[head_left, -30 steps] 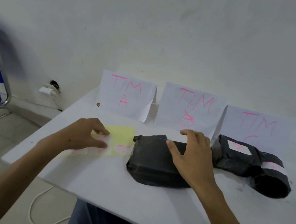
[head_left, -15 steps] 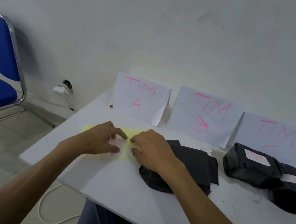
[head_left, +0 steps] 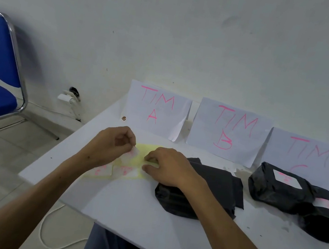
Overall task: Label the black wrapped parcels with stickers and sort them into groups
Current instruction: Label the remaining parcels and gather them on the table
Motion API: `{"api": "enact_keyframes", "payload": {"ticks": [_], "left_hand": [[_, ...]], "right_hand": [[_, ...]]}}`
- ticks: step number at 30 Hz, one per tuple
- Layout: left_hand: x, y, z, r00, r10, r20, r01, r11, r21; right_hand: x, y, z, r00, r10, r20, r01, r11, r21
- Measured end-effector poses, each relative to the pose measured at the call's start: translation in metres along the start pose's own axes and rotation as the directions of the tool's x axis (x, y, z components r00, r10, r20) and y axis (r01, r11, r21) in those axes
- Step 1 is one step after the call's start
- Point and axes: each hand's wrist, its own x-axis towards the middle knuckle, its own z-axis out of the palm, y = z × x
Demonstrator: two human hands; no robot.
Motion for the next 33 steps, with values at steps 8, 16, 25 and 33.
{"api": "enact_keyframes", "payload": {"ticks": [8,16,25,33], "left_hand": [[-0.005,0.04,0.01,0.999,0.039,-0.009,-0.04,0.949,-0.312],[-0.001,0.081,0.059,0.985,0.132,0.108,-0.088,0.936,-0.34],[-0.002,0.097,0.093,0.98,0.125,0.155,-0.112,0.99,-0.088],[0.001,0.096,0.102,0.977,0.168,0.135,-0.179,0.981,0.071]], "right_hand": [[-0.017,0.005,-0.028,0.981,0.115,-0.156,0.018,0.747,0.665],[-0.065,0.038,-0.06,0.937,0.297,-0.182,-0.08,0.692,0.718],[-0.104,0.071,-0.051,0.91,0.387,-0.151,-0.203,0.732,0.651],[-0.101,0.072,-0.038,0.875,0.423,-0.235,-0.285,0.843,0.456]]}}
